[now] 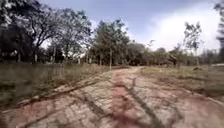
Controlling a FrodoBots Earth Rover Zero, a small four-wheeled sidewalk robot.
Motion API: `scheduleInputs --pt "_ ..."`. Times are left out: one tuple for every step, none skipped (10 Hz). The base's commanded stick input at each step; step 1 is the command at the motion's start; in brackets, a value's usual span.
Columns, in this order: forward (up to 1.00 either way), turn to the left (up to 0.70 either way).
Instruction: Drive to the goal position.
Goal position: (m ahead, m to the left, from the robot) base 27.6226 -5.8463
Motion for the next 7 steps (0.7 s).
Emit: scheduleInputs --pt "0.85 0.00" --pt "0.85 0.00" --pt "0.85 0.00" --pt "0.85 0.00" --pt "0.85 0.00" --pt "0.85 0.00" --pt "0.85 0.00"
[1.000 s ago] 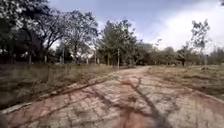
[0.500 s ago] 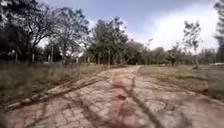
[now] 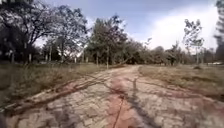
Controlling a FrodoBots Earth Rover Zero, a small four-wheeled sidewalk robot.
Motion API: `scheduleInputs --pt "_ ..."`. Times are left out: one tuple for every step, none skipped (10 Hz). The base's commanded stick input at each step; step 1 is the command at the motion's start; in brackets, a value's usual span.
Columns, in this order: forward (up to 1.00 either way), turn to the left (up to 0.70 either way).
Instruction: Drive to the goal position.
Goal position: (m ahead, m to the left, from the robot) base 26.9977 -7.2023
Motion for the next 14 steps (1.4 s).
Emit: scheduleInputs --pt "0.85 0.00" --pt "0.85 0.00" --pt "0.85 0.00" --pt "0.85 0.00" --pt "0.85 0.00" --pt "0.85 0.00" --pt "0.85 0.00" --pt "0.85 0.00" --pt "0.85 0.00" --pt "0.85 0.00" --pt "0.85 0.00" --pt "0.85 0.00" --pt "0.85 0.00" --pt "0.85 0.00"
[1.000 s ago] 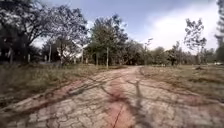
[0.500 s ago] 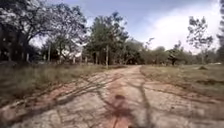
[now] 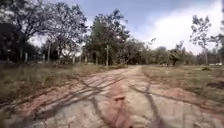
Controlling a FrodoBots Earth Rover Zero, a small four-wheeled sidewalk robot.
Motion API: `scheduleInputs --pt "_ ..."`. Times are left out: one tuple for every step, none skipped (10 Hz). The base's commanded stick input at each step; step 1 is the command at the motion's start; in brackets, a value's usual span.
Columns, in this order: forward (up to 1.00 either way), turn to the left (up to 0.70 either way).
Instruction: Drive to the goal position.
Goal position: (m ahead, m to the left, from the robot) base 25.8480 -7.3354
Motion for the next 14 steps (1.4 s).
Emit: scheduleInputs --pt "0.85 0.00" --pt "0.85 0.00" --pt "0.85 0.00" --pt "0.85 0.00" --pt "0.85 0.00" --pt "0.85 0.00" --pt "0.85 0.00" --pt "0.85 0.00" --pt "0.85 0.00" --pt "0.85 0.00" --pt "0.85 0.00" --pt "0.85 -0.09" --pt "0.85 -0.26" --pt "0.85 -0.24"
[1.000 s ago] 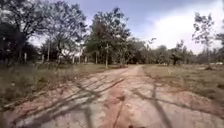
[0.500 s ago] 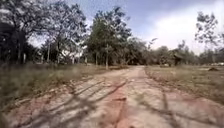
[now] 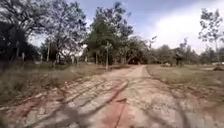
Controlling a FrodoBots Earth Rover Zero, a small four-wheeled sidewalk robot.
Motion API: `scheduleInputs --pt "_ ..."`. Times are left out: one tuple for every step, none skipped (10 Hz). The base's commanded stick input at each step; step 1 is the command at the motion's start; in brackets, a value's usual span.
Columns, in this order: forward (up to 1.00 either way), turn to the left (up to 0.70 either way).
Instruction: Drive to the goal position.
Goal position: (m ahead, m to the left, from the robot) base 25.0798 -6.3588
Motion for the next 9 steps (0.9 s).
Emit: scheduleInputs --pt "0.85 -0.07" --pt "0.85 0.00" --pt "0.85 0.00" --pt "0.85 0.00" --pt "0.85 0.00" --pt "0.85 0.00" --pt "0.85 0.00" --pt "0.85 0.00" --pt "0.85 0.00"
